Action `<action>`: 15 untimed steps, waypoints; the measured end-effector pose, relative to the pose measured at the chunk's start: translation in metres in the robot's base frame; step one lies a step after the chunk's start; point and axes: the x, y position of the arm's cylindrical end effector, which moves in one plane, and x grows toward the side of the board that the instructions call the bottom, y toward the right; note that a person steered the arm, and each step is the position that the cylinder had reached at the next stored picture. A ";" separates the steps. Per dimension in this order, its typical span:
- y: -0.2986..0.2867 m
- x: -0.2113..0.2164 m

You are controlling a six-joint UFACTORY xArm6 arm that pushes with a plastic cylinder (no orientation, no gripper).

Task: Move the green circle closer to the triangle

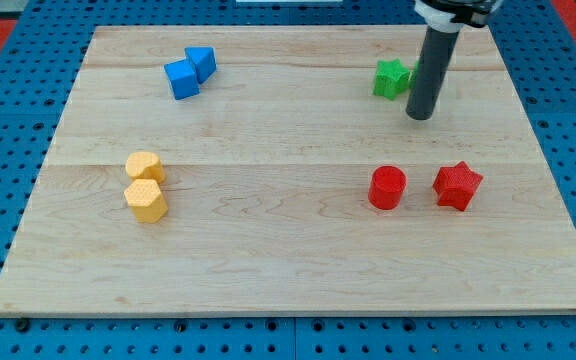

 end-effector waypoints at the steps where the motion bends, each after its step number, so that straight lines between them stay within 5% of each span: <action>1: 0.002 0.000; 15: 0.017 -0.046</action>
